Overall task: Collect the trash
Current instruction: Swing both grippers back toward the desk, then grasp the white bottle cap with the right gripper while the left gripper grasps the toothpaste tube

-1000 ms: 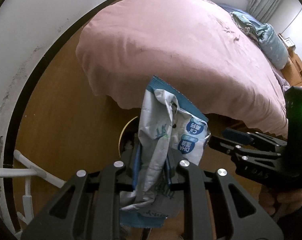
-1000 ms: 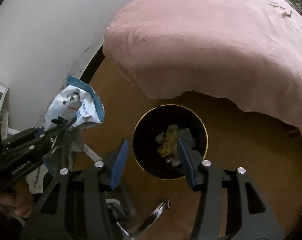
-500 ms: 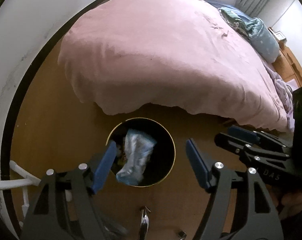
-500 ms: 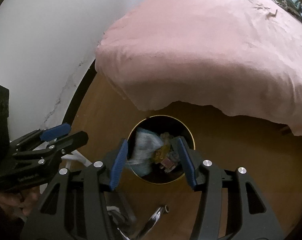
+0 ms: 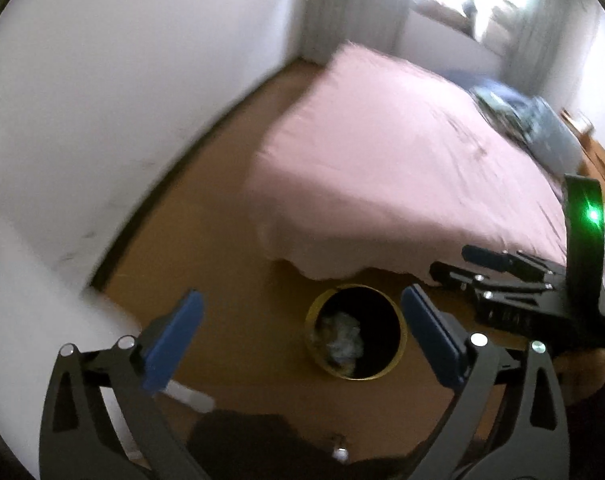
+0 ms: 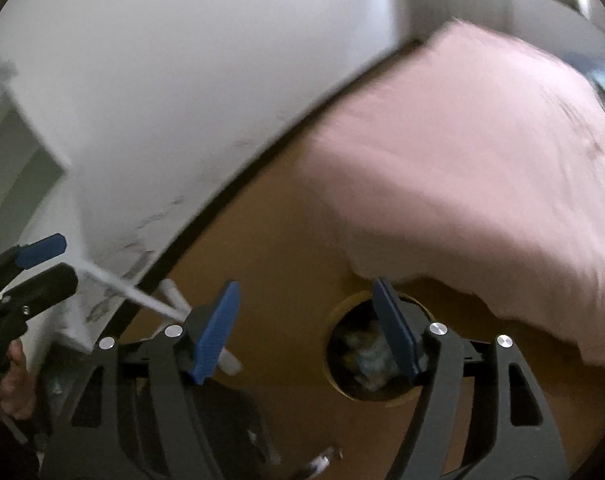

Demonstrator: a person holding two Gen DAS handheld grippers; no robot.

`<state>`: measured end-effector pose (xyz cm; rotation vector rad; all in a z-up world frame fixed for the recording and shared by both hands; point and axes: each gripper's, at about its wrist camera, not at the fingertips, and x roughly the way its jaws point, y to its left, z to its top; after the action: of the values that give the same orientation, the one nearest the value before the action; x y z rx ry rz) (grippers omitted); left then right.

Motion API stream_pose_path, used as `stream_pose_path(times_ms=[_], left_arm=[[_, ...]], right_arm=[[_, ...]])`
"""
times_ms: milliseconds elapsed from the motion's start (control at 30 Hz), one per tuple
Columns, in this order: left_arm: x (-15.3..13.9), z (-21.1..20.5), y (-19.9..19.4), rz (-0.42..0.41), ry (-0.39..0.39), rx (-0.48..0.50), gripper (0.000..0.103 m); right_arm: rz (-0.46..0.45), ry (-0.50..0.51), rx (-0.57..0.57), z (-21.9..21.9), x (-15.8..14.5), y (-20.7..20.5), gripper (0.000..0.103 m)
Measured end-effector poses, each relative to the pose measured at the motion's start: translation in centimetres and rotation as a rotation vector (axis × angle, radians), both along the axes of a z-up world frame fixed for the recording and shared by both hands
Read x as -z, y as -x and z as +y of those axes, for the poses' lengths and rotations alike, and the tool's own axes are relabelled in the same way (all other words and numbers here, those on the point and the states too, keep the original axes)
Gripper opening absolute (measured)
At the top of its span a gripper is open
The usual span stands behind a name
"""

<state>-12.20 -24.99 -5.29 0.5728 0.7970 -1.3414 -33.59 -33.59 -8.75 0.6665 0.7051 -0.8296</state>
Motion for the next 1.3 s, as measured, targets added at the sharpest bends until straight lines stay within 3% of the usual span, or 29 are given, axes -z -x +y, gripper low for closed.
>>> stream_pose_path(times_ms=[167, 333, 400, 600, 767, 900, 967, 1067, 1100, 1300], left_arm=[[-3.9, 11.5, -11.3, -0.043, 0.043, -0.303, 0.096], [-5.5, 24.1, -21.2, -0.073, 0.04, -0.625, 0.096], [-5.7, 29.2, -24.3, -0.08, 0.027, -0.737, 0.096], [-5.4, 40.0, -29.5, -0.069, -0.003, -0.943, 0.096], [-4.4, 45.3, -31.1, -0.029, -0.012, -1.01, 0.096], [-3.6, 46.4, -33.2, -0.021, -0.014, -1.014, 0.096], [-3.2, 45.7, -33.7, -0.022, -0.017, -1.0, 0.096], [-2.8, 44.4, -34.8, -0.026, -0.023, -0.968, 0.096], [-2.7, 43.8, -35.2, -0.029, -0.026, -0.956, 0.096], [-1.4, 38.3, -38.3, -0.035, -0.032, -0.838, 0.096]], right_arm=[[-0.044, 0.075, -0.269, 4.8, -3.9, -11.5, 0.072], [-0.079, 0.081, -0.592, 12.5, -6.0, -24.9, 0.073], [-0.081, 0.078, -0.719, 16.2, -6.3, -29.8, 0.073], [-0.023, 0.118, -1.041, 28.3, -5.7, -43.2, 0.073], [0.054, 0.133, -1.138, 33.2, -4.1, -51.1, 0.071], [0.087, 0.15, -1.159, 34.7, -3.4, -53.7, 0.067], [0.092, 0.169, -1.154, 35.1, -3.5, -54.3, 0.065], [0.103, 0.165, -1.154, 35.2, -3.3, -55.1, 0.043], [0.105, 0.16, -1.153, 35.1, -3.2, -55.3, 0.029], [0.066, 0.164, -1.123, 33.3, -3.6, -53.6, 0.029]])
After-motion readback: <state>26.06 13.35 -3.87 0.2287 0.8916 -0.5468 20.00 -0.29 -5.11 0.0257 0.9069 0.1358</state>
